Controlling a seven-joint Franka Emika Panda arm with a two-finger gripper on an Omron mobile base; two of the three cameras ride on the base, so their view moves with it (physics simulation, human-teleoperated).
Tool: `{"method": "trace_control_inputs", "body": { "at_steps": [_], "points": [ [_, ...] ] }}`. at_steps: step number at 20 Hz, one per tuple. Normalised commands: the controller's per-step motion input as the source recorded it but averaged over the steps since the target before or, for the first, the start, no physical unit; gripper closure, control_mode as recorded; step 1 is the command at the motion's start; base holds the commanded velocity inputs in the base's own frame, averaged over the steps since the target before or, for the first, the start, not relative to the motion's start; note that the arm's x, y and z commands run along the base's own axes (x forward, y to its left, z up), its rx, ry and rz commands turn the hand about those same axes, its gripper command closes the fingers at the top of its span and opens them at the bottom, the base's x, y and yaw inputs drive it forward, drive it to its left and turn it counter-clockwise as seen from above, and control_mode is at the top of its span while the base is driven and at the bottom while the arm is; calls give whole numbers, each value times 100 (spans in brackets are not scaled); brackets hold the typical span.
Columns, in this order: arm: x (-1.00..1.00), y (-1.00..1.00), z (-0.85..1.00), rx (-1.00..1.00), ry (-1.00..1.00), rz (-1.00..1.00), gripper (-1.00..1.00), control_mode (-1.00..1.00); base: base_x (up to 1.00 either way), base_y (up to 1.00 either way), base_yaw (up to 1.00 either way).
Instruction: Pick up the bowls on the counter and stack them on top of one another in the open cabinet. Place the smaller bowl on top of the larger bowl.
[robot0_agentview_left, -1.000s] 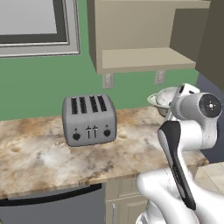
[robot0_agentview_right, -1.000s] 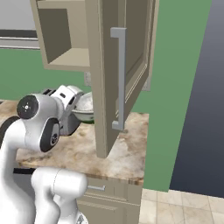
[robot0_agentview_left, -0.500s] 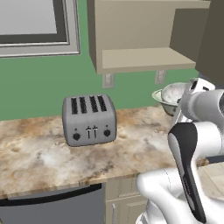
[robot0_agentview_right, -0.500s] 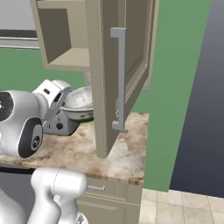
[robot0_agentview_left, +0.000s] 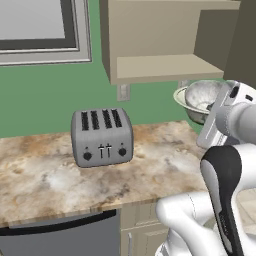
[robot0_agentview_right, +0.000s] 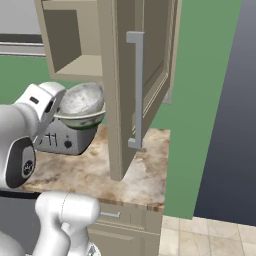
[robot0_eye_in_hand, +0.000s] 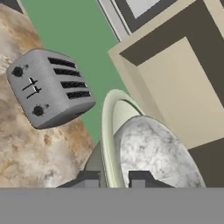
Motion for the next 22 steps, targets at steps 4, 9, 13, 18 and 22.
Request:
{"method": "trace_control_inputs", "body": {
  "at_steps": [4, 9, 13, 18, 22],
  "points": [
    [-14, 3, 40, 0, -10, 4, 100, -100, 0, 0, 0],
    [-4, 1, 36, 0, -7, 3, 100, -100, 0, 0, 0],
    [0, 2, 38, 0, -4, 2, 100, -100, 0, 0, 0],
    [0, 5, 42, 0, -4, 2, 100, -100, 0, 0, 0],
    [0, 4, 37, 0, -6, 2, 100, -100, 0, 0, 0]
  ]
}}
